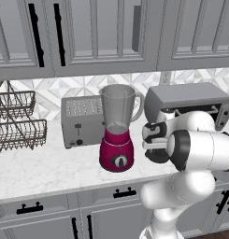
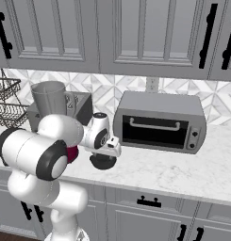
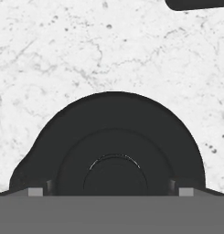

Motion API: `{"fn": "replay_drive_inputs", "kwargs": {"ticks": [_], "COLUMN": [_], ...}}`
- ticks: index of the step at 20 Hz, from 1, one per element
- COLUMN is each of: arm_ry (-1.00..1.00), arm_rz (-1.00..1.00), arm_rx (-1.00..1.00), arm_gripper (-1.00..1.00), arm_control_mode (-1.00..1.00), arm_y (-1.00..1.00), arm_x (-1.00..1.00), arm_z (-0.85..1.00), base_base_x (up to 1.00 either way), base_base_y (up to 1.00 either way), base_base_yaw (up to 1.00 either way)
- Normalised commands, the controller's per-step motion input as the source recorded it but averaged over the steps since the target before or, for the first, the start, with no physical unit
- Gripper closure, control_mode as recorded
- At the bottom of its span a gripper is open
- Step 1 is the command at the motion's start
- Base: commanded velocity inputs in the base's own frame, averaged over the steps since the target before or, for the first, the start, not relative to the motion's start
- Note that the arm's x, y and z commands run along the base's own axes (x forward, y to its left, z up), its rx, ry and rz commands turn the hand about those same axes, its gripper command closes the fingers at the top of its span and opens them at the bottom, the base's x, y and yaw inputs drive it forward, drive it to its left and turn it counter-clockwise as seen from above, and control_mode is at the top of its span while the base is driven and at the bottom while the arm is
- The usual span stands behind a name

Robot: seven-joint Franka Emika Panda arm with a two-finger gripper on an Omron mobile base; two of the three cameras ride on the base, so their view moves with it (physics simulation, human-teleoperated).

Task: Close the lid blender by securely placing the lid on top.

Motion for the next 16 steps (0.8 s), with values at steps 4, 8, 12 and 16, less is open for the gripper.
{"fn": "replay_drive_inputs", "kwargs": {"ticks": [4,8,12,16], "arm_ry": [0.0,0.0,0.0,0.0], "arm_rz": [0.0,0.0,0.0,0.0], "arm_rx": [0.0,0.0,0.0,0.0], "arm_gripper": [-1.0,1.0,1.0,1.0], "arm_control_mode": [-1.0,-1.0,-1.0,-1.0], "arm_y": [0.0,0.0,0.0,0.0], "arm_x": [0.0,0.0,0.0,0.0], "arm_z": [0.0,-0.06,-0.04,0.0], "base_base_x": [0.0,0.0,0.0,0.0], "base_base_y": [0.0,0.0,0.0,0.0], "base_base_yaw": [0.0,0.0,0.0,0.0]}}
